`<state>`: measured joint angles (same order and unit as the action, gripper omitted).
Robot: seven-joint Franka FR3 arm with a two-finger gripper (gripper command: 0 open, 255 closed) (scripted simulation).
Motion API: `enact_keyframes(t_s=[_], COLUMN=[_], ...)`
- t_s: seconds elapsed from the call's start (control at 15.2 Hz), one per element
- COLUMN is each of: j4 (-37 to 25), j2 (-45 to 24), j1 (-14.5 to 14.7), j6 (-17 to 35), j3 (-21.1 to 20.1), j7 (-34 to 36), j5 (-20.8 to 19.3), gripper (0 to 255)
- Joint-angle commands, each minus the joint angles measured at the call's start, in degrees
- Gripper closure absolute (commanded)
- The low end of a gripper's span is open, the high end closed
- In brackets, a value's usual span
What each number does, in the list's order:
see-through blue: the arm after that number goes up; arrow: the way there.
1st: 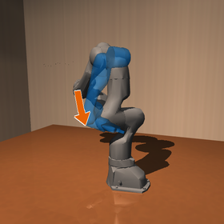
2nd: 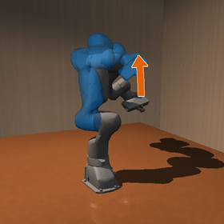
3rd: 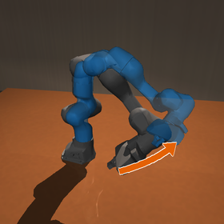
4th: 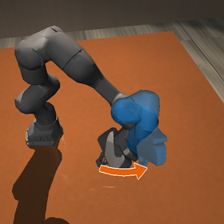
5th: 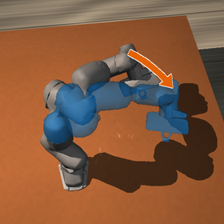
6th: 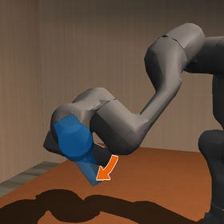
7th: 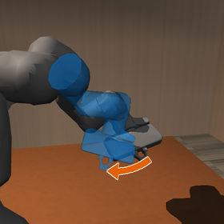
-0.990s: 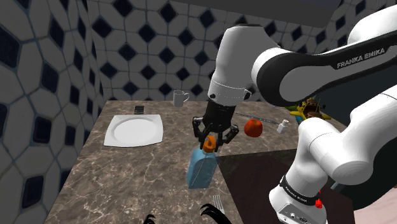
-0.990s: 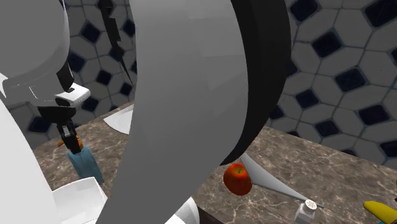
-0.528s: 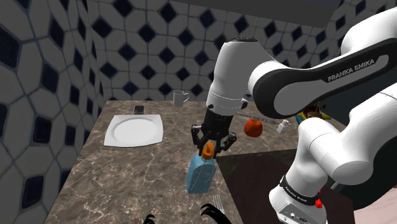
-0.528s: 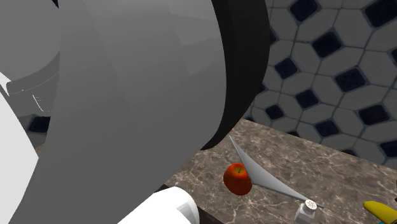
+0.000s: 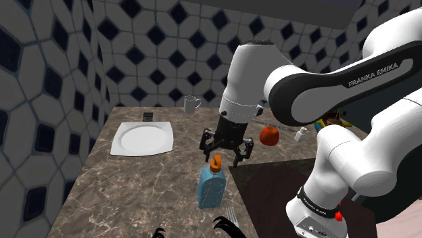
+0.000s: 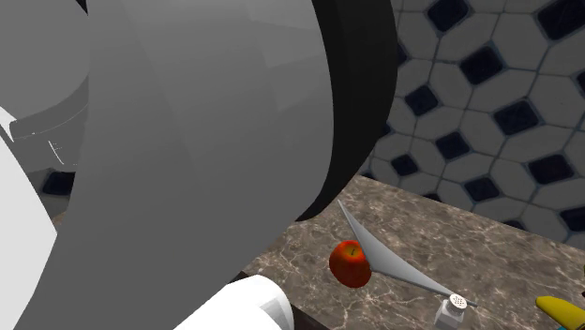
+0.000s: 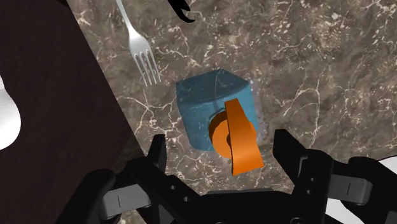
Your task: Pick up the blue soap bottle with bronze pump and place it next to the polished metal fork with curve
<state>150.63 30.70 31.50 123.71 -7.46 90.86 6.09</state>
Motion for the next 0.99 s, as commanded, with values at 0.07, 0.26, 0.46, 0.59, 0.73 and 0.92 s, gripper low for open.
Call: enact_keyframes(t_s=[0.07,0.26,0.46,0.59,0.73,0.92], j4=[0.0,-2.61,-5.18,-5.17,-5.18,-5.18], j2=[0.0,1.85,3.12,3.12,3.12,3.12], j1=[0.0,-0.08,-0.16,-0.16,-0.16,-0.16], j6=[0.0,-4.45,-8.3,-8.3,-8.3,-8.3], j3=[0.0,0.35,0.64,0.64,0.64,0.64], j7=[0.0,0.02,0.05,0.05,0.05,0.05], j5=[0.0,-0.22,-0.43,-0.43,-0.43,-0.43], gripper=[0,0,0,0,0,0])
